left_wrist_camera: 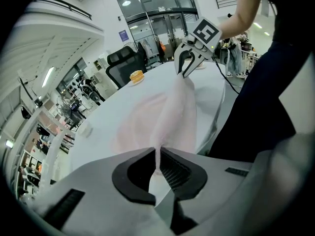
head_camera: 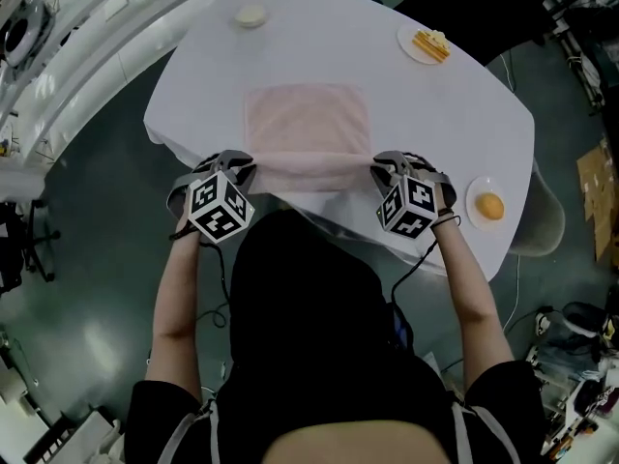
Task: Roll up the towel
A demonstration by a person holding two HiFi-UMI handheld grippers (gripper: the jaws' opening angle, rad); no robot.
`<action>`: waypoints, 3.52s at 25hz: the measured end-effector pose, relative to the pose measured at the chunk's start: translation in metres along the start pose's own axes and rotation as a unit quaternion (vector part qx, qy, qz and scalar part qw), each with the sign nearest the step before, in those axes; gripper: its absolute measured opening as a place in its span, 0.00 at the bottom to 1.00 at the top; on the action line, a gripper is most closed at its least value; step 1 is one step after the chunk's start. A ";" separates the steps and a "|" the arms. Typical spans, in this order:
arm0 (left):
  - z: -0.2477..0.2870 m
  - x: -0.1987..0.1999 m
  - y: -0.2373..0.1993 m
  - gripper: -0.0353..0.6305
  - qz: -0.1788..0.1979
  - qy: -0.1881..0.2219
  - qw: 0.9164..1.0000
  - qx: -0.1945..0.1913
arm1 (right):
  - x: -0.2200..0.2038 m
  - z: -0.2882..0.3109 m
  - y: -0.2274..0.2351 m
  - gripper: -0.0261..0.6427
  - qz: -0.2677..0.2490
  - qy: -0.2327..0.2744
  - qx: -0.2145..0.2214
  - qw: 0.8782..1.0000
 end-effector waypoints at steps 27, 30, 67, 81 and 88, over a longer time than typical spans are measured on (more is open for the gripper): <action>0.084 -0.012 -0.066 0.10 0.011 -0.057 0.992 -0.116 | -0.002 0.099 0.050 0.13 0.013 -0.045 0.085 0.995; 0.083 -0.013 -0.067 0.11 -0.010 -0.043 0.993 -0.111 | -0.005 0.097 0.054 0.21 0.023 -0.041 0.075 0.996; 0.018 -0.024 0.043 0.32 -0.045 -0.019 0.997 -0.055 | -0.014 0.014 -0.038 0.38 -0.021 -0.015 0.012 1.000; 0.054 -0.028 0.031 0.32 0.012 -0.050 0.997 -0.065 | -0.013 0.047 -0.042 0.30 -0.029 -0.046 0.022 0.998; 0.063 -0.029 0.025 0.29 0.012 -0.049 0.996 -0.068 | -0.010 0.052 -0.037 0.19 -0.032 -0.050 0.017 0.998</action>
Point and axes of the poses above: the fingertips, and each gripper's own axes: z forward along the fingers, y to its right, x out of its top, the point moved 9 cm from there along -z, backward along the fingers, and after that the axes turned 4 degrees about -x, right-handed, at the moved point
